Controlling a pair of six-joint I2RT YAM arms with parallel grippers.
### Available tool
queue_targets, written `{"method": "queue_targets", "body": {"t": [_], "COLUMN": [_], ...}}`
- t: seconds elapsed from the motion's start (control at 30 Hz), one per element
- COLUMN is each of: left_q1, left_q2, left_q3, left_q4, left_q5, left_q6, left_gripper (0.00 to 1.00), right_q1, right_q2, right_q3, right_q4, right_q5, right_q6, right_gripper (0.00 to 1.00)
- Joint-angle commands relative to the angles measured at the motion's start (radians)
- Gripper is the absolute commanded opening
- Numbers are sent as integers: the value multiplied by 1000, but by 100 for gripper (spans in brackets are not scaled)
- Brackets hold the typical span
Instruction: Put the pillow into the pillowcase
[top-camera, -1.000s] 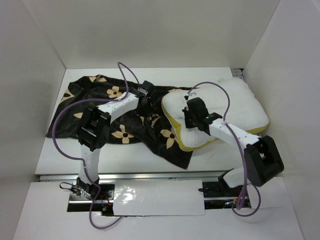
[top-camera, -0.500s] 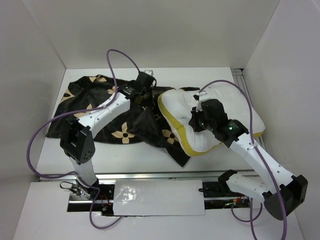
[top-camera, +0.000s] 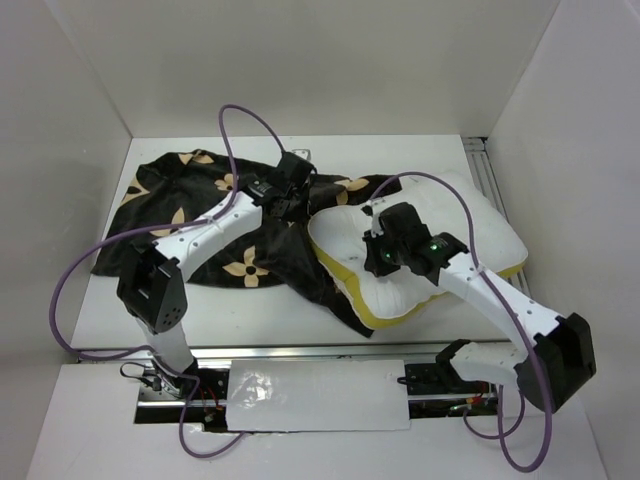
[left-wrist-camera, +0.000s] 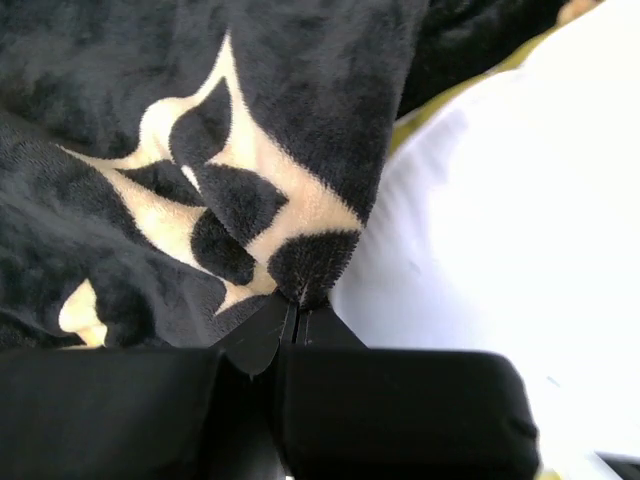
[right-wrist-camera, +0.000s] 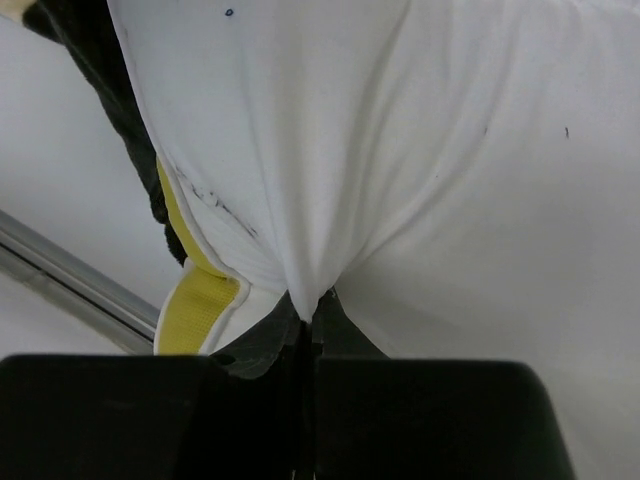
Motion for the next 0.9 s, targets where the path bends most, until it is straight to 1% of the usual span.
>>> {"method": "queue_targets", "body": {"t": [0.0, 0.07, 0.17, 0.27, 0.3, 0.4, 0.5, 0.6, 0.67, 0.7, 0.73, 0.8, 0.87], "left_q1": [-15, -15, -38, -64, -74, -85, -96, -105, -125, -125, -125, -125, -134], "left_q2": [-70, -70, -79, -99, -99, -99, -99, -90, -90, -90, -90, -90, -101], "left_q3": [3, 3, -6, -31, -46, -56, -66, -66, -66, -66, -66, -66, -80], "left_q4": [44, 44, 44, 44, 55, 55, 55, 64, 64, 64, 64, 64, 64], "left_q5": [-11, -11, -11, -11, -11, -1, 12, 34, 45, 45, 45, 45, 54], "left_q6": [16, 16, 25, 25, 25, 3, 3, 3, 3, 3, -6, -6, -6], "left_gripper": [0, 0, 0, 0, 0, 0, 0, 0, 0, 0, 0, 0, 0], "right_q1": [7, 7, 7, 7, 7, 7, 7, 7, 20, 33, 43, 54, 63], "right_q2": [35, 55, 103, 154, 169, 223, 294, 331, 340, 351, 351, 361, 361], "right_q3": [61, 52, 67, 137, 185, 243, 289, 277, 231, 213, 178, 152, 116], "right_q4": [62, 109, 195, 276, 277, 335, 344, 410, 575, 576, 662, 726, 830], "right_q5": [-9, -9, 49, 91, 103, 76, 76, 152, 222, 256, 289, 357, 384], "right_q6": [-33, -14, 1, 1, 1, -10, -10, 42, 55, 55, 68, 81, 90], "right_gripper": [0, 0, 0, 0, 0, 0, 0, 0, 0, 0, 0, 0, 0]}}
